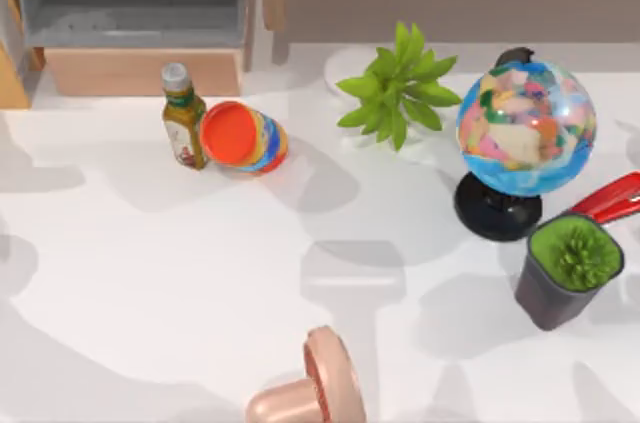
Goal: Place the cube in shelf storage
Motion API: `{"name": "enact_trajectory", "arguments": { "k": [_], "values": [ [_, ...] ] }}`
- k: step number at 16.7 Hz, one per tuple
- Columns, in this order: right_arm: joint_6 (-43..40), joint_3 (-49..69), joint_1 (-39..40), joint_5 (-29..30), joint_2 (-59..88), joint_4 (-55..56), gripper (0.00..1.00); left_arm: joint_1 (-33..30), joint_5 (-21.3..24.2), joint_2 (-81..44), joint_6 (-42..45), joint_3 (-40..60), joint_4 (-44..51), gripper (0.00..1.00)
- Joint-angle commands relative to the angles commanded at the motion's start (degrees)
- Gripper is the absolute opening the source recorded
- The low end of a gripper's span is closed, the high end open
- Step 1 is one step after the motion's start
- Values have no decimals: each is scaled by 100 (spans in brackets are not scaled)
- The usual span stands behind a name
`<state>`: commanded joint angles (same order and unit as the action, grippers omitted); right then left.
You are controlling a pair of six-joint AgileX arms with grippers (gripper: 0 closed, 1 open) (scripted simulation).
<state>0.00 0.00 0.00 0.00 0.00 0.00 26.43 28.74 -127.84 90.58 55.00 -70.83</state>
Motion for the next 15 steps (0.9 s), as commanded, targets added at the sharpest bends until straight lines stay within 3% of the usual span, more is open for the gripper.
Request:
{"name": "enact_trajectory", "arguments": {
  "k": [7, 15],
  "values": [
    [0, 0, 0, 0, 0, 0, 100, 89, 57, 104, 11, -209, -140, 0],
    [0, 0, 0, 0, 0, 0, 100, 561, 558, 651, 34, -1501, -840, 0]
  ]
}}
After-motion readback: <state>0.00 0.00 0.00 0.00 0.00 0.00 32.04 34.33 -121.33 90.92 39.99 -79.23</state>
